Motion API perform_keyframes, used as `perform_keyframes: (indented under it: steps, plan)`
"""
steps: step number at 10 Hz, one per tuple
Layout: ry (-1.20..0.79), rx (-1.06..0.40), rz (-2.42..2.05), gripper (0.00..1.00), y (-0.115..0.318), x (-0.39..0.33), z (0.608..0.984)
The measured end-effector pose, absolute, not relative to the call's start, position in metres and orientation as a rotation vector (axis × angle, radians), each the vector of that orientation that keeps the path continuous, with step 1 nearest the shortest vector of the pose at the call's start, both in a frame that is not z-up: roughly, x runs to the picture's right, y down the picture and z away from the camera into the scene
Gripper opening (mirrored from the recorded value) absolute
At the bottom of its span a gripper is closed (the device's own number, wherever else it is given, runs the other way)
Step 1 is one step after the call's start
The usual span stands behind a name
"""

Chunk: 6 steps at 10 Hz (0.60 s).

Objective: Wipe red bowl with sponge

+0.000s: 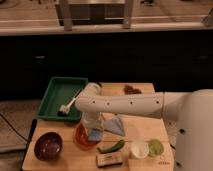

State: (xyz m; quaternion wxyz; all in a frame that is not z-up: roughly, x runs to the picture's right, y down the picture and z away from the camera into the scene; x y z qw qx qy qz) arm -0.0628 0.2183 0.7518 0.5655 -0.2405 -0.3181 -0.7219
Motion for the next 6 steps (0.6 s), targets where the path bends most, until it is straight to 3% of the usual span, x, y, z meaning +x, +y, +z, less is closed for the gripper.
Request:
perform_keyframes:
  steps: [6]
  plan:
    - [-0.786, -0.582, -1.784, 0.00, 0.209, -0.124, 0.773]
